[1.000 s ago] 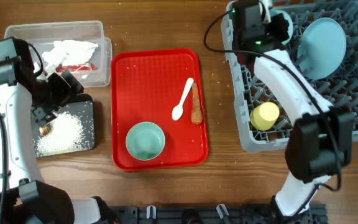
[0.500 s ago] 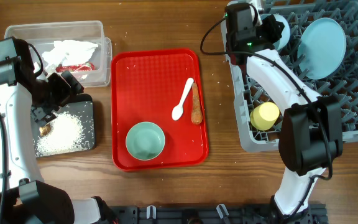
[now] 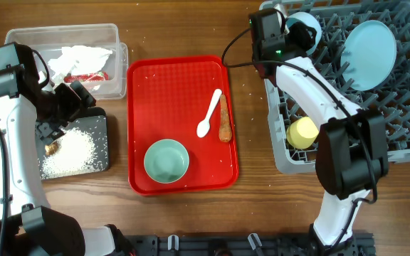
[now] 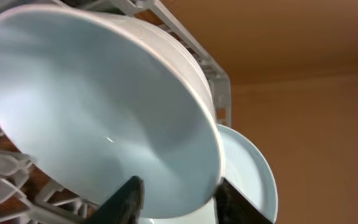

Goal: Sort waste into correct bins and load items into the dishwasher rack
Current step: 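Reach the right gripper to the green bowl on the red tray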

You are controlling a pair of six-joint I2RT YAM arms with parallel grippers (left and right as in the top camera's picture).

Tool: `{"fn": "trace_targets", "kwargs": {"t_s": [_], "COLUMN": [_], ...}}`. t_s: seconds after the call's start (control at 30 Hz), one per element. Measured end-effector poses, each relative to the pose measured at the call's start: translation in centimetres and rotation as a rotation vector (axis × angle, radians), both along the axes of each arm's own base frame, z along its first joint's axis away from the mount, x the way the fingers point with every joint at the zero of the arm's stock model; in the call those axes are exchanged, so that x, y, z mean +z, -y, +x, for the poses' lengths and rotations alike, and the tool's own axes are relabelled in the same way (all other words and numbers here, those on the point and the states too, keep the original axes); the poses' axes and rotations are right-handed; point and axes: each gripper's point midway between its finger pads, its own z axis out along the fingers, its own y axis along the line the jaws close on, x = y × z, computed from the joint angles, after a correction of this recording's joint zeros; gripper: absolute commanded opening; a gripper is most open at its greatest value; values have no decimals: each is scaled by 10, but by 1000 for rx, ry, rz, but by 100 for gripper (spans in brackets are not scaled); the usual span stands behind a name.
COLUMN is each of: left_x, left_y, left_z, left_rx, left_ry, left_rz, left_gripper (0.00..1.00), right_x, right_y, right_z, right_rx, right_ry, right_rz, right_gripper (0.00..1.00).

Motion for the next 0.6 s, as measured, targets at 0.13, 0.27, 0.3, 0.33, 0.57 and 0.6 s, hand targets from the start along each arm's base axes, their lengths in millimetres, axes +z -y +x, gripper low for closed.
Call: {"fn": "trace_targets", "kwargs": {"t_s": [0.13,0.27,0.3,0.33,0.57,0.6], "left_x": [0,0,0,0,0,0], "left_y": [0,0,0,0,0,0], "left_z": [0,0,0,0,0,0], "left_rx": [0,0,0,0,0,0], "left_ry": [0,0,0,0,0,0], "left_rz": [0,0,0,0,0,0], "left_gripper": [100,100,100,100,100,100], "right_x": [-2,-4,-5,-6,-7,-7], "right_y": [-22,-59,-67,-77,-96,-95], "right_z": [-1,-6,-8,-10,-13,-13], "right_rx": [51,130,149,171,193,189], "right_ry": [-10,-28,-32,-37,-12,-5], "right_rz": [6,4,3,3,39,49], "right_gripper": [57,57,59,60,65,66]}}
